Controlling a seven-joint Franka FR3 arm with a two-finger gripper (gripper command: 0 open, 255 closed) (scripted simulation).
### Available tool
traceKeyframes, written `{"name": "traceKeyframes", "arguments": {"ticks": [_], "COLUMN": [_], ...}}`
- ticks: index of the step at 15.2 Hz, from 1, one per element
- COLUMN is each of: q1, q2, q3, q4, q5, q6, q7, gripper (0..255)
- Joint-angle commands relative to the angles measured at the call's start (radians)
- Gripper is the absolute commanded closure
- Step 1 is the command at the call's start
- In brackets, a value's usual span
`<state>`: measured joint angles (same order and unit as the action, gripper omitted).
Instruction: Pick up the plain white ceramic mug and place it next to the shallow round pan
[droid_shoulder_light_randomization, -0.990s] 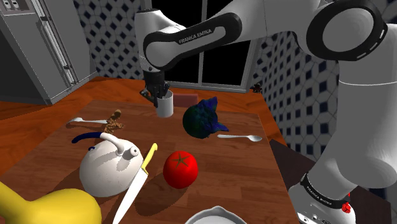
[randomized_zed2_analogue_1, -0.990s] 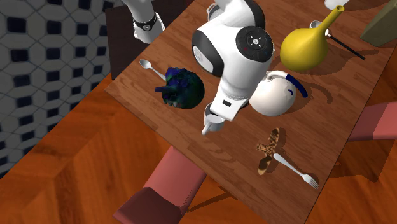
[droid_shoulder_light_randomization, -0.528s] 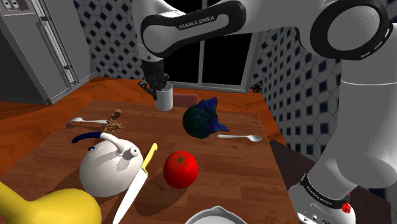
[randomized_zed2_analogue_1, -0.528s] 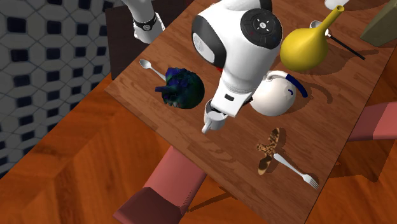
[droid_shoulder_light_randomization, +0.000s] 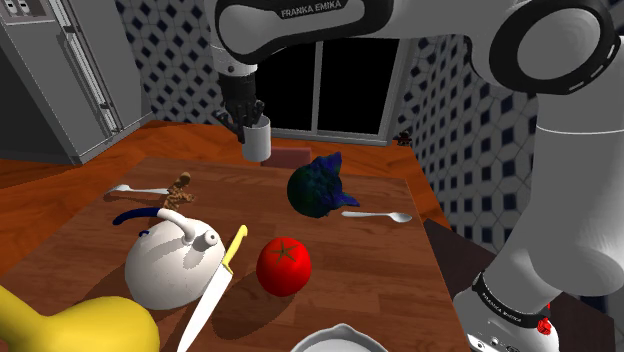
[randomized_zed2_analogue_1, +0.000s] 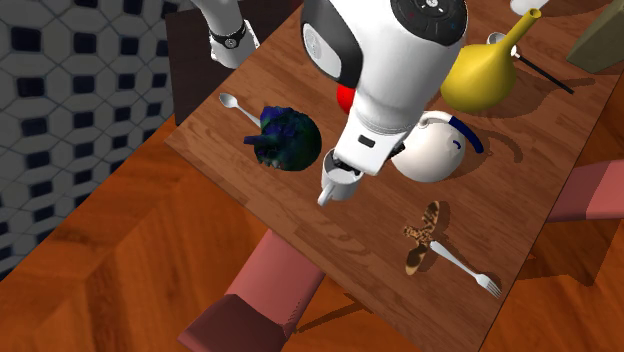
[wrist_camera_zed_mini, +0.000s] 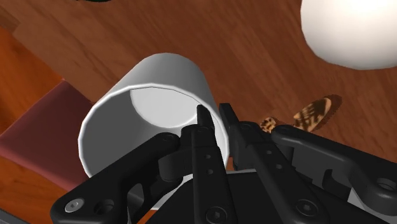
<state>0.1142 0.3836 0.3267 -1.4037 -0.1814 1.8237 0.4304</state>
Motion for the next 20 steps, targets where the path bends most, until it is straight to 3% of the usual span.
{"name": "traceKeyframes", "arguments": {"ticks": [1, 4, 11, 20], "q1": [0.002, 0.005, 0.015, 0.071], "q2": [0.0, 0.001, -0.241, -0.494], "q3": [0.001, 0.002, 0.044, 0.104], "q4": [0.028, 0.059, -0.271, -0.554], "q5": [0.001, 0.001, 0.066, 0.161], "q6": [-0.028, -0.058, 0.035, 0.079], "q7": [-0.002, -0.004, 0.07, 0.165], "gripper": [255, 255, 255, 255]}}
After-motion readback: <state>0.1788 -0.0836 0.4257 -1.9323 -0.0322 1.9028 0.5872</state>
